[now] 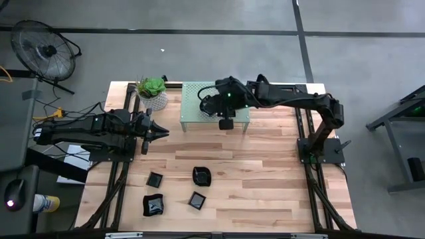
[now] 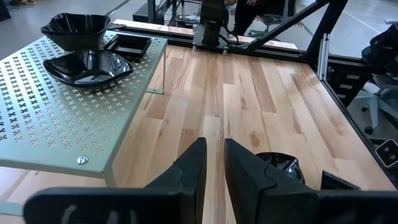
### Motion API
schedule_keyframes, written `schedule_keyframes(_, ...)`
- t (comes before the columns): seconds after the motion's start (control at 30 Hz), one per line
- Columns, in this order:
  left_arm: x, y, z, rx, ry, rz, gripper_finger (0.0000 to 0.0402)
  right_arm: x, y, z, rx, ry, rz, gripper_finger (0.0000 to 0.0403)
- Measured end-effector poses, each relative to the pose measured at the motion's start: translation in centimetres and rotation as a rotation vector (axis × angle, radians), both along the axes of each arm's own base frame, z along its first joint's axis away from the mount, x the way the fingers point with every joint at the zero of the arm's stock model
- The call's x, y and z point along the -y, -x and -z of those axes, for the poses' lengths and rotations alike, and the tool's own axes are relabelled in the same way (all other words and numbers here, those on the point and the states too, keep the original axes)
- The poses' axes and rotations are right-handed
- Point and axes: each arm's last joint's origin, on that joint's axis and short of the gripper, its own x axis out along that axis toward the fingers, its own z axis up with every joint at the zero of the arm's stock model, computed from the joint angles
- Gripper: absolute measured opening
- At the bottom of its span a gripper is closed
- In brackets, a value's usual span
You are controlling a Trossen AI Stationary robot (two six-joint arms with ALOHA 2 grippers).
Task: Pick & Place Mini shaped plates
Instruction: Stack the leaf shaped plate on top of the leaf shaped plate on the shelf
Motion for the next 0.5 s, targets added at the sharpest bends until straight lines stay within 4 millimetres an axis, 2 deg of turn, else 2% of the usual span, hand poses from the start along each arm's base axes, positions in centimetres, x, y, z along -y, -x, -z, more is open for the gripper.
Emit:
schedule_keyframes(0.3, 0.0, 0.0, -0.1, 0.008, -0.035, 0.009, 0.0053, -4.6, -0.4, 0.3, 0.005, -0.416, 0.16, 0.0067)
schedule_keyframes(0.5, 0.0, 0.0, 0.1, -0.007, -0.045, 0.019, 0.0053, -8.7, -1.1, 1.4, -0.032, -0.534, 0.23, 0.0067)
